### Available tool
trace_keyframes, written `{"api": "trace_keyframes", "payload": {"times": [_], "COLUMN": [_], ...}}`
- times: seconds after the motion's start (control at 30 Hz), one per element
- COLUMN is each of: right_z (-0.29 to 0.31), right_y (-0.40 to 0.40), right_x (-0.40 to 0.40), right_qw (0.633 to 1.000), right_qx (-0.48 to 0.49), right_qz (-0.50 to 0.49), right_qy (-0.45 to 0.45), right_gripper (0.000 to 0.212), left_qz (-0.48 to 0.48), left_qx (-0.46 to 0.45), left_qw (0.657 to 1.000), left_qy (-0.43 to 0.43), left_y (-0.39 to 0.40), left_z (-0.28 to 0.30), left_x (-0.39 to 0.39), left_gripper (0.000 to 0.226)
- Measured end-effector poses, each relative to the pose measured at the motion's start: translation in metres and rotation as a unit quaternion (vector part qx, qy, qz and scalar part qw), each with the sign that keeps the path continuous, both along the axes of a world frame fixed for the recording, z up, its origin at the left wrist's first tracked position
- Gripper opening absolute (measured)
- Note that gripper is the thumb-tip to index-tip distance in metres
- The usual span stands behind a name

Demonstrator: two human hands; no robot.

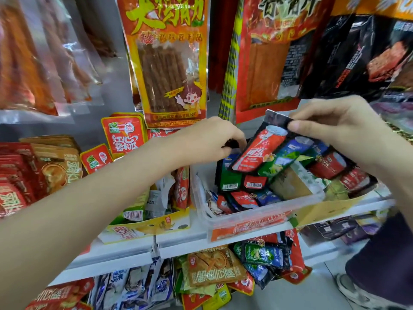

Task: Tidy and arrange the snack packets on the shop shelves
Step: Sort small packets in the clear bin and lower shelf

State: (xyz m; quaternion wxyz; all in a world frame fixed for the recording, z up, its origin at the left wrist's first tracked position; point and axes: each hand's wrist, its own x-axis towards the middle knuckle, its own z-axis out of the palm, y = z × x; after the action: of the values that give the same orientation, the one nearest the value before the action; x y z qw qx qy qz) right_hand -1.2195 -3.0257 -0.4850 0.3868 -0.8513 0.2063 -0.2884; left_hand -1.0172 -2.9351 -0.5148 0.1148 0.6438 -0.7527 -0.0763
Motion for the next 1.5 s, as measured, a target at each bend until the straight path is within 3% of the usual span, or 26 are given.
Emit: {"api": "trace_keyframes", "payload": {"times": [0.07, 0.17, 0.23, 0.3, 0.4, 0.53, 0.6, 0.67, 0.77, 0.87, 1.07, 1.27, 1.33, 1.4, 1.5], "right_z": [-0.001, -0.026, -0.043, -0.049, -0.046, -0.032, -0.03, -0.039, -0.056, -0.067, -0.07, -0.071, -0.065, -0.057, -0.049], "right_y": [-0.003, -0.007, -0.005, 0.0, 0.009, 0.023, 0.028, 0.031, 0.033, 0.033, 0.04, 0.034, 0.027, 0.023, 0.022], "right_x": [0.005, 0.012, 0.016, 0.02, 0.024, 0.024, 0.03, 0.044, 0.068, 0.076, 0.071, 0.066, 0.059, 0.055, 0.058], "right_qw": [0.994, 0.939, 0.926, 0.927, 0.944, 0.982, 0.966, 0.924, 0.878, 0.863, 0.914, 0.932, 0.939, 0.93, 0.873], "right_qx": [-0.086, -0.29, -0.327, -0.335, -0.294, -0.105, -0.005, 0.034, 0.004, -0.05, -0.073, -0.075, -0.087, -0.076, 0.001], "right_qz": [-0.003, -0.03, -0.055, -0.09, -0.082, 0.016, 0.119, 0.197, 0.238, 0.246, 0.197, 0.179, 0.164, 0.196, 0.311], "right_qy": [0.063, 0.182, 0.182, 0.144, 0.126, 0.155, 0.228, 0.326, 0.416, 0.439, 0.347, 0.305, 0.288, 0.301, 0.377], "right_gripper": [0.01, 0.005, 0.006, 0.004, 0.012, 0.024, 0.023, 0.03, 0.043, 0.042, 0.022, 0.015, 0.022, 0.042, 0.058], "left_qz": [0.005, 0.01, 0.013, 0.021, 0.019, 0.011, 0.011, 0.02, 0.027, 0.027, 0.019, 0.021, 0.015, 0.012, 0.016], "left_qx": [0.019, 0.06, 0.073, 0.05, -0.025, -0.053, -0.042, -0.028, -0.018, -0.025, -0.03, -0.003, 0.006, 0.003, -0.003], "left_qw": [1.0, 0.996, 0.995, 0.998, 0.996, 0.996, 0.998, 0.999, 0.999, 0.999, 0.999, 1.0, 0.999, 1.0, 1.0], "left_qy": [0.02, 0.062, 0.071, 0.016, -0.083, -0.077, -0.053, -0.031, -0.014, -0.014, -0.008, 0.022, 0.028, 0.027, 0.012], "left_y": [0.0, 0.002, 0.002, -0.004, -0.014, -0.017, -0.016, -0.015, -0.014, -0.012, -0.011, -0.01, -0.01, -0.009, -0.009], "left_z": [0.001, 0.001, 0.0, -0.004, -0.009, -0.013, -0.017, -0.02, -0.022, -0.023, -0.026, -0.024, -0.023, -0.023, -0.026], "left_x": [0.001, 0.004, 0.0, -0.008, -0.017, -0.005, 0.006, 0.014, 0.02, 0.021, 0.023, 0.027, 0.03, 0.033, 0.032], "left_gripper": [0.032, 0.035, 0.04, 0.043, 0.033, 0.03, 0.024, 0.031, 0.036, 0.031, 0.03, 0.034, 0.029, 0.028, 0.035]}}
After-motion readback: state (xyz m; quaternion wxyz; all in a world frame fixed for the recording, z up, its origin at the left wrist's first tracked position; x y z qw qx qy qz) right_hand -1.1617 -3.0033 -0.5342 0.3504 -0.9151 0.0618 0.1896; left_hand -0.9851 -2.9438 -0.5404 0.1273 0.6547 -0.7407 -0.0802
